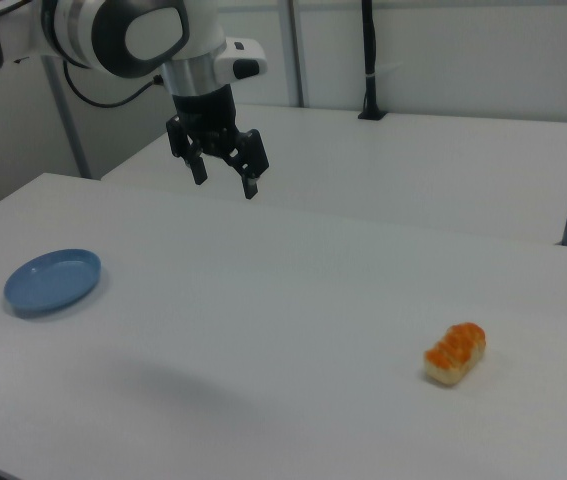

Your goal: Put the bread on a plate

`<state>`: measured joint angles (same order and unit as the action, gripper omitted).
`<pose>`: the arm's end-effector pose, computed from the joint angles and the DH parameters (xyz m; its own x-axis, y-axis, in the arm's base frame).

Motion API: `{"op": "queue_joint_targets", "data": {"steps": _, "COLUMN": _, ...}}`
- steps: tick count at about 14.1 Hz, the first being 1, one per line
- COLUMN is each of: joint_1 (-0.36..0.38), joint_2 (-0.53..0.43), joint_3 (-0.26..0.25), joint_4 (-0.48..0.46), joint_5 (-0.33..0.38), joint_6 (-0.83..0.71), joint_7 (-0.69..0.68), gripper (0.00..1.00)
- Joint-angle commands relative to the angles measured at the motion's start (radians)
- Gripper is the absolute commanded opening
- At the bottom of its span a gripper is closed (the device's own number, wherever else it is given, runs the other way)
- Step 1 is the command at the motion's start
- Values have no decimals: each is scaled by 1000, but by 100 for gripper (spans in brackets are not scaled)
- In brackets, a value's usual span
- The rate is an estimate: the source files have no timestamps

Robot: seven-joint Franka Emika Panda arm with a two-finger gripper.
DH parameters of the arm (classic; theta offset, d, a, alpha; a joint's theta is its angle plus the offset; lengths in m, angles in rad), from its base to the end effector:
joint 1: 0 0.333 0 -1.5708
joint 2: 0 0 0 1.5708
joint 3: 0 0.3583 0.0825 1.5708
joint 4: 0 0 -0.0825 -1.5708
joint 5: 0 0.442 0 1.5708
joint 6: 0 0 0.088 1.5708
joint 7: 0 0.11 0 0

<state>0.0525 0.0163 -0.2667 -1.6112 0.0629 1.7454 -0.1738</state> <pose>0.6215 -0.1278 0.6489 0.9908 -0.0493 0.1262 -0.0450 -0.9983 -0.0372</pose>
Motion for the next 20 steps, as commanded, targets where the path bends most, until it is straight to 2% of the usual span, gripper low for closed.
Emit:
{"op": "queue_joint_targets", "data": {"steps": 1, "joint_1": 3, "joint_2": -16, "joint_3": -6, "joint_4": -15, "joint_5": 12, "joint_6": -7, "joint_7": -3, "gripper": 100}}
{"op": "queue_joint_targets", "data": {"steps": 7, "joint_1": -14, "joint_2": -15, "joint_3": -6, "joint_4": -18, "joint_5": 12, "joint_6": 0, "joint_7": 2, "gripper": 100}}
{"op": "queue_joint_targets", "data": {"steps": 20, "joint_1": -2, "joint_2": -16, "joint_3": -6, "joint_4": -18, "joint_5": 14, "joint_6": 2, "joint_7": 7, "gripper": 100}}
